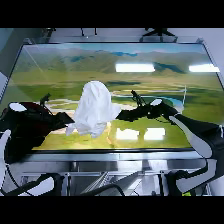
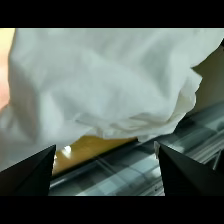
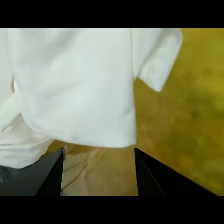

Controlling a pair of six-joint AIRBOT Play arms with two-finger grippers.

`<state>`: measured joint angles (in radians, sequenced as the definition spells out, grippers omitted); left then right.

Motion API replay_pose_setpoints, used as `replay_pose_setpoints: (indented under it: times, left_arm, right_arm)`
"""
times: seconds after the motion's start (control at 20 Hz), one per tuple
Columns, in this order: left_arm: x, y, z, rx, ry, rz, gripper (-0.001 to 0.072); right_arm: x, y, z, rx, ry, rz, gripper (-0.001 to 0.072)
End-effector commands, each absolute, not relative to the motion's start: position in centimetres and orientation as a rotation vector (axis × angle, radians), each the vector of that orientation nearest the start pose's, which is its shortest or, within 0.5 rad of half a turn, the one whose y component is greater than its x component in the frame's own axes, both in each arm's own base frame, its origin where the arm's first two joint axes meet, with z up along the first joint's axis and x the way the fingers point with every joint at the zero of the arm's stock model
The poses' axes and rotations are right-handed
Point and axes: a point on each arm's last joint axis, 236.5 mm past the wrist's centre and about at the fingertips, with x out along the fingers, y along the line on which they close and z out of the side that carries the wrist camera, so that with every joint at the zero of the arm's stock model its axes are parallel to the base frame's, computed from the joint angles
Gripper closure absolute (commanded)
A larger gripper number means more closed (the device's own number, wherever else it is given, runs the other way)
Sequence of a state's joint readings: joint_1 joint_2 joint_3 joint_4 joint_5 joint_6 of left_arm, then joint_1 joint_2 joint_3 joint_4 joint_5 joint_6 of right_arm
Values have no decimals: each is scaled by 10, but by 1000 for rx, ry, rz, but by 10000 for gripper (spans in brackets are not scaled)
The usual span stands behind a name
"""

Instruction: Fold the shirts.

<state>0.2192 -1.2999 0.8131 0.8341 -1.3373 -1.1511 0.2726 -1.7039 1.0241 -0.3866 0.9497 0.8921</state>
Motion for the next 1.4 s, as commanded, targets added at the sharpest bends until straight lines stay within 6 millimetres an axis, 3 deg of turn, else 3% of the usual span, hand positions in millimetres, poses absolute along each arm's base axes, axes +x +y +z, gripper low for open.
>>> replay_pose_setpoints:
  times: [0.0, 0.15, 0.35, 0.4, 0.45, 0.5, 0.55, 0.6, 0.65, 0.7, 0.75, 0.95, 1.1, 1.2, 1.3, 1.35]
  left_arm:
    - [246, -133, -69, -693, 1614, -570, 14]
    - [253, -164, -85, -719, 1539, -548, 14]
    - [249, -185, -105, -615, 1531, -540, 15]
    - [247, -189, -109, -605, 1548, -546, 66]
    - [248, -191, -114, -598, 1559, -546, 74]
    - [252, -192, -118, -596, 1567, -544, 111]
    - [259, -192, -120, -589, 1567, -544, 303]
    - [267, -191, -120, -580, 1560, -549, 446]
    - [275, -189, -118, -569, 1548, -553, 586]
    - [284, -186, -115, -555, 1530, -553, 678]
    - [290, -185, -110, -557, 1513, -556, 695]
    - [312, -171, -78, -565, 1399, -547, 696]
    - [321, -152, -45, -586, 1313, -543, 696]
    - [326, -139, -8, -566, 1219, -565, 696]
    - [334, -128, 57, -520, 1062, -598, 696]
    - [338, -122, 102, -469, 949, -608, 696]
  right_arm:
    - [371, 298, -93, 571, 1285, 833, 205]
    - [383, 304, -92, 564, 1267, 841, 205]
    - [394, 307, -94, 583, 1253, 831, 208]
    - [395, 308, -91, 598, 1248, 833, 227]
    - [394, 309, -89, 598, 1250, 843, 402]
    - [393, 309, -89, 598, 1251, 846, 525]
    - [393, 309, -89, 597, 1252, 846, 611]
    - [393, 309, -89, 597, 1251, 847, 697]
    - [393, 309, -89, 591, 1247, 852, 694]
    - [393, 310, -88, 580, 1241, 864, 695]
    - [391, 310, -86, 581, 1244, 871, 695]
    - [391, 310, -70, 538, 1203, 911, 695]
    - [396, 305, -40, 520, 1136, 943, 695]
    - [392, 298, 7, 487, 1050, 1016, 696]
    - [393, 278, 79, 449, 893, 1046, 696]
    - [391, 264, 122, 420, 791, 1044, 696]
